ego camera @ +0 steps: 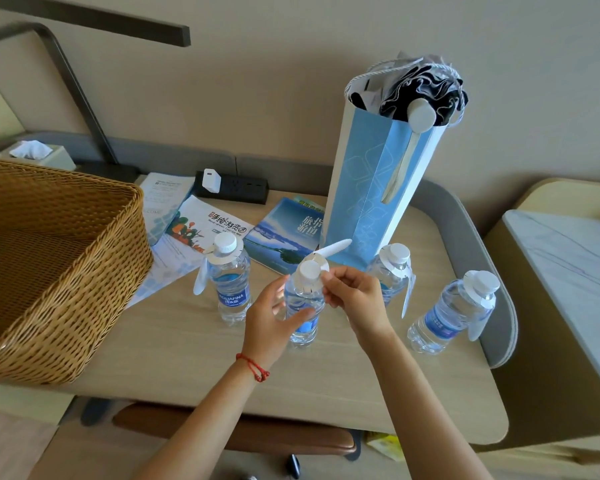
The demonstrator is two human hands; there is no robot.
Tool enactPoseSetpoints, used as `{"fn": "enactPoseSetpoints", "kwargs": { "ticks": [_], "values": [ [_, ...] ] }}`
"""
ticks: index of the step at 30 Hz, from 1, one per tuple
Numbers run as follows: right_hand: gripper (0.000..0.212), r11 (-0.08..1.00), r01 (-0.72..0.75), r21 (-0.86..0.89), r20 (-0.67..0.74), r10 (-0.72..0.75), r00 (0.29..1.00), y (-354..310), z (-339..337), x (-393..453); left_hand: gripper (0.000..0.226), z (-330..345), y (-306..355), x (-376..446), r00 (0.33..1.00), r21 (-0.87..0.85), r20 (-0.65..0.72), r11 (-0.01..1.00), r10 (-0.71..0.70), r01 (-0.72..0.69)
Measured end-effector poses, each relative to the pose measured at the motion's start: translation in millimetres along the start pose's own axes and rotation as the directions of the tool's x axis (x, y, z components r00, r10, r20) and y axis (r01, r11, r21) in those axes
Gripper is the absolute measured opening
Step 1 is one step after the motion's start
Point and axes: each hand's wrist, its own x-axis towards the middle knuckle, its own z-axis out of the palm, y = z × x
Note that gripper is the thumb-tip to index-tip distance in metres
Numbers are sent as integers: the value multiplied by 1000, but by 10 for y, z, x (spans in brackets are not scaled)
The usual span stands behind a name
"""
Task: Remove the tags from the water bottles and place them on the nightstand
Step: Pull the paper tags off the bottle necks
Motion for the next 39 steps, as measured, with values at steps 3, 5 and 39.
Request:
{"fn": "enactPoseSetpoints", "kwargs": {
  "ticks": [3,5,39],
  "values": [
    [26,999,39,-3,23,-39,999,-19,13,-20,58,-2,-13,2,1000,17,17,1000,12,-12],
    [27,997,70,-9,24,-70,997,-47,24,-24,57,-2,-18,4,999,34,20,999,28,-29],
    [33,686,-604,-407,-426,442,789,1250,-1010,-835,57,-49,-64,49,993,-34,64,995,99,-97]
  ]
}}
